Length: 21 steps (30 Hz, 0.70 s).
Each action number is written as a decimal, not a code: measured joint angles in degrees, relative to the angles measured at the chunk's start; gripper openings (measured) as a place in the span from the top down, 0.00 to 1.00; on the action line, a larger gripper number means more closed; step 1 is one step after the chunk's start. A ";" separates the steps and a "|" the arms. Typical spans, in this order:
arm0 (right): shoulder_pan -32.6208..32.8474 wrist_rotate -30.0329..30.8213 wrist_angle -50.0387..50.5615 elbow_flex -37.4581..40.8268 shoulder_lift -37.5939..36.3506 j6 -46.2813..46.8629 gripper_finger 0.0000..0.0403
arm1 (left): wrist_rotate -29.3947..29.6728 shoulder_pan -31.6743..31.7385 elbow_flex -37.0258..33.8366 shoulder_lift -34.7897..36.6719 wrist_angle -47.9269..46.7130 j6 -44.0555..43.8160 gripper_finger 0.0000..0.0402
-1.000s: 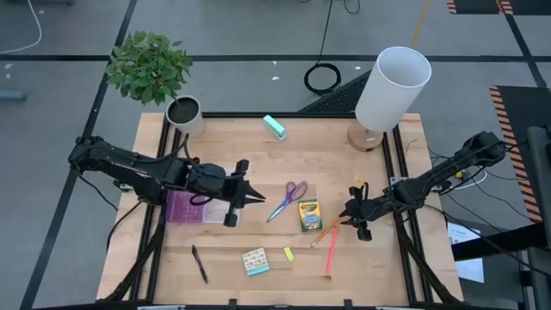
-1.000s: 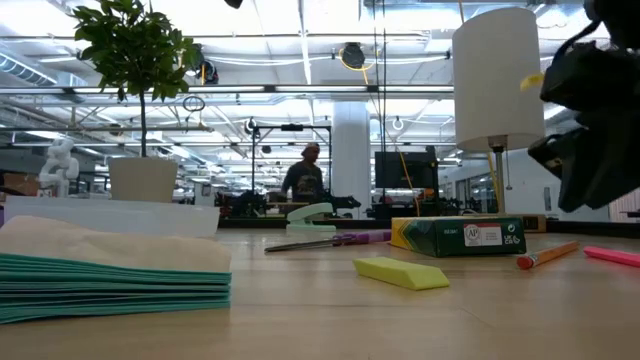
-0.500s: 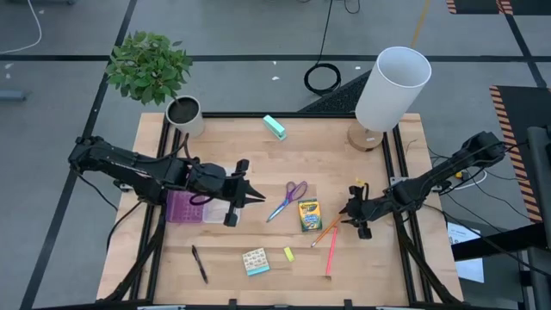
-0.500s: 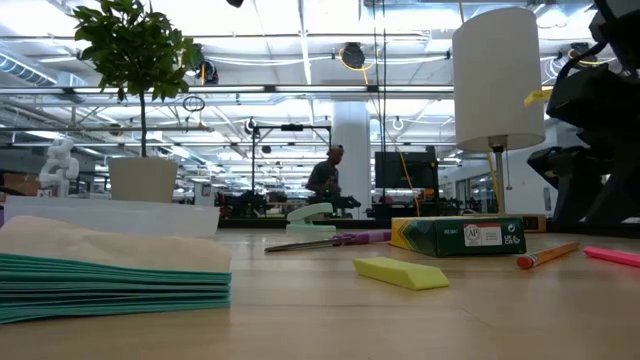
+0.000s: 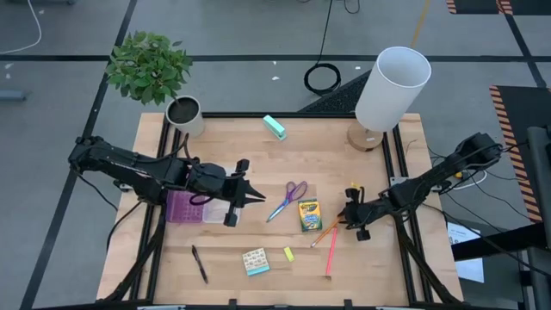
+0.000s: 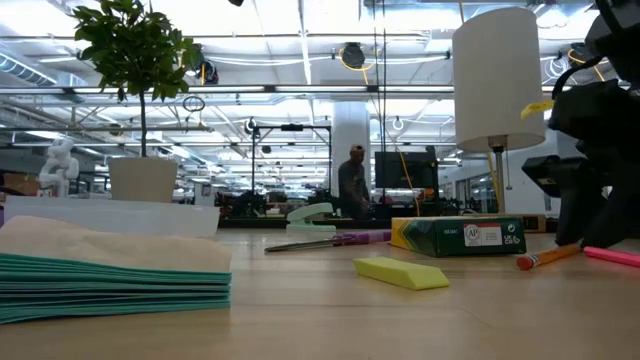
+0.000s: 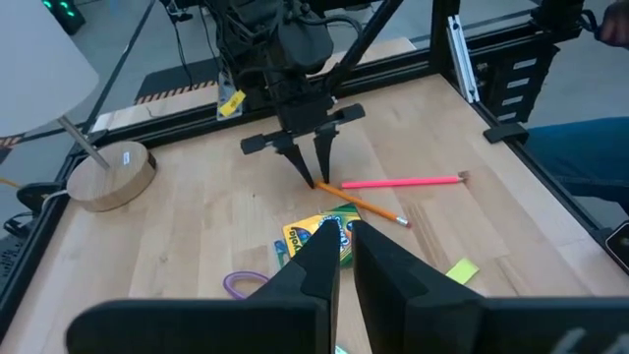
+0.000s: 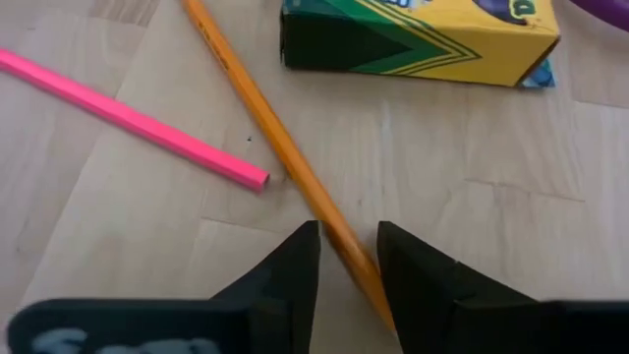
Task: Pack school essentials
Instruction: Put the orange pencil into the purple supply box
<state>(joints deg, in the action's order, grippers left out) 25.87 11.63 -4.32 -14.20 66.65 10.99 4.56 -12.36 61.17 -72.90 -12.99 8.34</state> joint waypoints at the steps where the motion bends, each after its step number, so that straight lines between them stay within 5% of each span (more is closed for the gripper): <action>1: -0.02 -0.57 -0.05 0.00 0.09 -0.28 0.78 | 0.00 0.00 0.00 0.00 0.00 0.00 0.91; 11: -0.03 -2.68 -0.48 0.00 0.14 -4.25 0.95 | 0.00 0.00 -0.02 0.02 0.00 0.00 0.91; 21: -0.07 -4.19 -2.43 0.13 0.18 -7.23 0.96 | 0.02 0.00 -0.04 0.04 0.00 0.00 0.91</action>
<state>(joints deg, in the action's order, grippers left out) 25.80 7.43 -6.75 -14.06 66.82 3.75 4.58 -12.36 61.12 -72.86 -12.99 8.34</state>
